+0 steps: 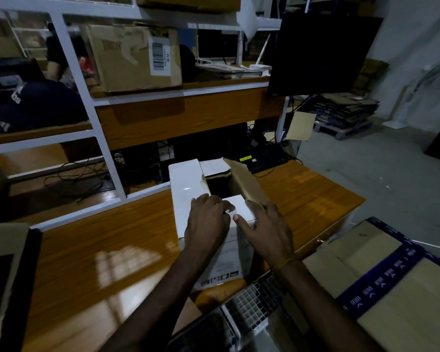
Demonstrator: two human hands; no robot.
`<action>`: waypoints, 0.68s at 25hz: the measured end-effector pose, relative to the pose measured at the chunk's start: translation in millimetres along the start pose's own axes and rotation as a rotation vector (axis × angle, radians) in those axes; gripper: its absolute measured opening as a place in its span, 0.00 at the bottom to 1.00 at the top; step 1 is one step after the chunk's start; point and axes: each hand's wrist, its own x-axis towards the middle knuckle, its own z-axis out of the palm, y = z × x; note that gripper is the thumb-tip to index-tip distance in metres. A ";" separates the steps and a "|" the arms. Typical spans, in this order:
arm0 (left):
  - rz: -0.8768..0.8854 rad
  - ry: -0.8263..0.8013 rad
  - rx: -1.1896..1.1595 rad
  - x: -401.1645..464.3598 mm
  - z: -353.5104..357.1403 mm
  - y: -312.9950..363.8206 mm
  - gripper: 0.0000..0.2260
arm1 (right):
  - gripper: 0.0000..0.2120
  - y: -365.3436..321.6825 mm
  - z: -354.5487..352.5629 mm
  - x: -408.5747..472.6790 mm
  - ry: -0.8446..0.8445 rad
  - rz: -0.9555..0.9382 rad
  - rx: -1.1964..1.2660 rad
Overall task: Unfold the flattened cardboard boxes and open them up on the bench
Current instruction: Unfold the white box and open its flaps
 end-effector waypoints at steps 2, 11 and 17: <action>0.025 -0.031 0.023 0.7 2.1 -1.2 0.13 | 0.27 0.8 1.8 -2.0 0.017 0.016 0.077; -0.028 0.034 -0.072 -13.4 -1.9 -6.8 0.12 | 0.32 -17.1 5.6 -12.5 0.025 -0.054 -0.102; -0.104 -0.067 -0.246 -30.7 -27.2 -18.4 0.18 | 0.36 -47.5 8.7 -18.4 -0.036 -0.216 -0.055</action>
